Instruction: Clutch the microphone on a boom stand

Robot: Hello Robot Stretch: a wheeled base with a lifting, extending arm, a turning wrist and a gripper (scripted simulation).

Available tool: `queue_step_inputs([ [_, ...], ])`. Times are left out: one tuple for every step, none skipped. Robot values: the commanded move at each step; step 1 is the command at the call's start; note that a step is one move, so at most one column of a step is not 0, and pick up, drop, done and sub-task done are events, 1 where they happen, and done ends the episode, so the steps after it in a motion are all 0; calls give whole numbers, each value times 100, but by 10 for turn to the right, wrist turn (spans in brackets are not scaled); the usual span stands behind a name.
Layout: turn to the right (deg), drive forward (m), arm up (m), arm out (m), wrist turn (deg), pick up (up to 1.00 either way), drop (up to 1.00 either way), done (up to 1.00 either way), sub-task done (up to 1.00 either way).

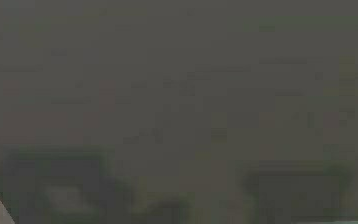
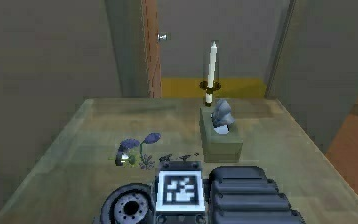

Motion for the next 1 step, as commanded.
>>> queue_step_inputs([
  [0, 0, 0, 0, 450, 0, 0, 0, 0],
])
